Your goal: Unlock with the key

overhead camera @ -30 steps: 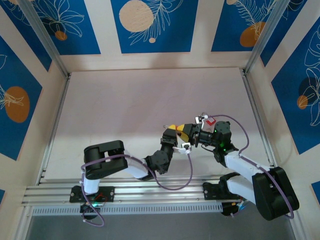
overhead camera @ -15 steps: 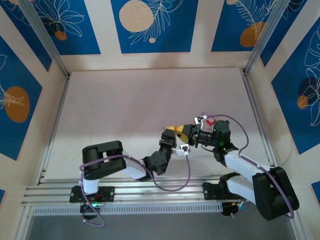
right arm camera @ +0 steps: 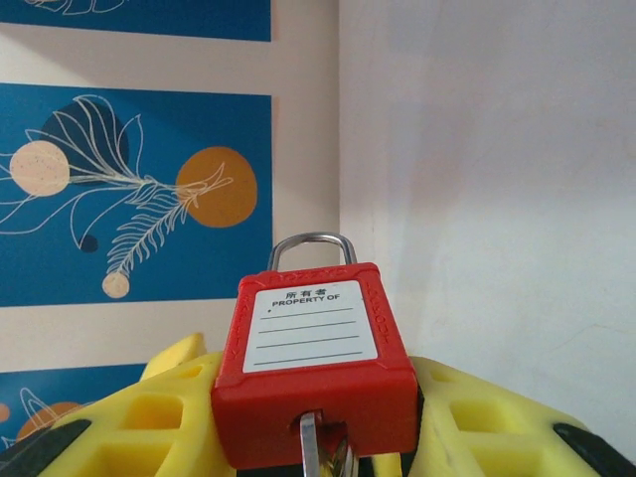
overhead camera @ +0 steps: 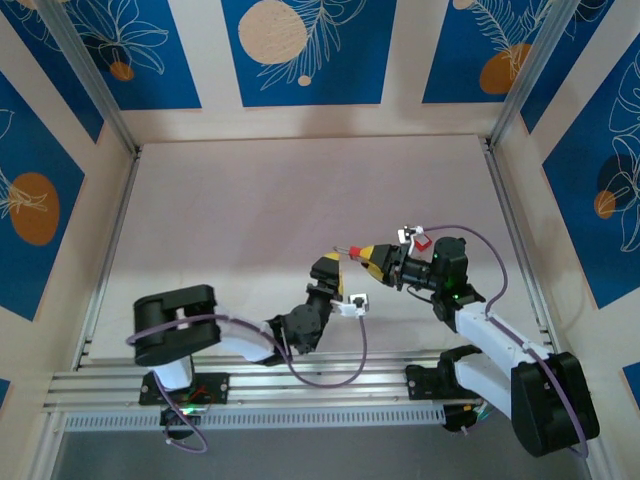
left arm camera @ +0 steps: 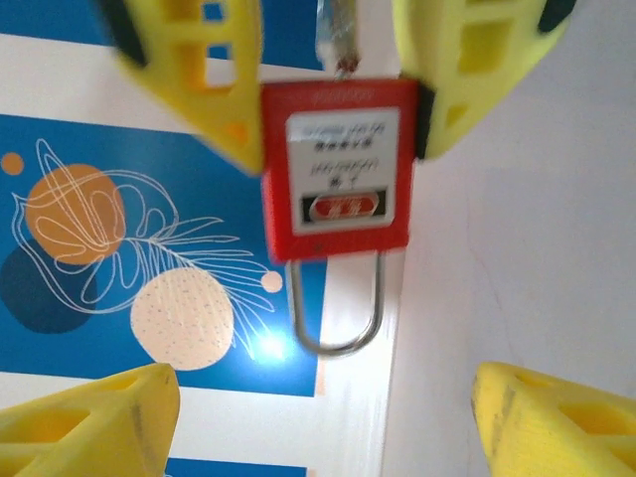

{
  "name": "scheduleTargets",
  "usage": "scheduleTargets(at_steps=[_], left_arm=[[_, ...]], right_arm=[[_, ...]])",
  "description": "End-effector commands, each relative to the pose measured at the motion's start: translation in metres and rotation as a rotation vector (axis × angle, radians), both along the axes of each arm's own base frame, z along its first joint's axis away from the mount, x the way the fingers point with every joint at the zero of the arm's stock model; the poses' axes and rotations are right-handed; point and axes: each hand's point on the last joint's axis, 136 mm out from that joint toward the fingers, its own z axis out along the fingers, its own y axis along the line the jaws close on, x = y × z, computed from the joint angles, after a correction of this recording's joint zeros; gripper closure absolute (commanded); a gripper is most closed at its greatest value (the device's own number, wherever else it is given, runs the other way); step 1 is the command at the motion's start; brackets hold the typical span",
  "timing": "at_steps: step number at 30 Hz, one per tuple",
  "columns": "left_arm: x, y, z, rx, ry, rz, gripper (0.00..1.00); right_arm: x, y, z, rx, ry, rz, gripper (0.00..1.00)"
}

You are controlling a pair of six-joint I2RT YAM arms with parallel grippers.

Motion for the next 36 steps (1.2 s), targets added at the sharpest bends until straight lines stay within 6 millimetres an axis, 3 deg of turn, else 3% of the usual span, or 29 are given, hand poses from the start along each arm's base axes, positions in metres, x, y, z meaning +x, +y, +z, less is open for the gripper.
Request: scheduleTargets(at_steps=[1,4,7,11,15,20,22,23,25,29,36], left_arm=[[-0.007,0.011,-0.011,0.020,0.144,-0.026,0.24],[-0.002,0.030,-0.016,0.016,0.360,-0.012,0.28],[0.004,0.049,-0.009,-0.057,0.511,-0.018,0.30],[-0.003,0.058,0.004,-0.092,0.652,-0.126,0.27],[-0.002,0.072,0.008,-0.083,0.846,-0.121,0.25],[-0.009,0.061,0.006,-0.027,1.010,-0.192,0.26],[-0.003,0.051,0.007,-0.037,1.012,-0.208,0.40],[0.003,0.047,0.010,-0.056,0.998,-0.205,0.42],[0.012,0.038,0.015,-0.101,0.981,-0.193,0.39],[0.006,0.031,0.010,-0.074,1.012,-0.242,0.38],[0.002,0.019,0.007,-0.088,1.028,-0.297,0.43]], right_arm=[[0.001,-0.003,0.017,-0.018,-0.083,0.018,0.71],[0.002,-0.007,0.014,-0.030,-0.089,0.017,0.71],[0.001,-0.010,0.010,-0.041,-0.090,0.025,0.71],[-0.004,-0.009,0.004,-0.056,-0.090,0.043,0.71],[-0.009,-0.008,-0.003,-0.072,-0.088,0.057,0.71],[-0.015,0.002,-0.006,-0.095,-0.109,0.105,0.71],[-0.017,0.006,-0.008,-0.106,-0.114,0.125,0.71],[-0.018,0.008,-0.008,-0.111,-0.117,0.134,0.71],[-0.019,0.010,-0.010,-0.117,-0.119,0.143,0.72],[-0.021,0.013,-0.008,-0.123,-0.133,0.160,0.72],[-0.026,0.022,-0.008,-0.132,-0.145,0.198,0.72]])
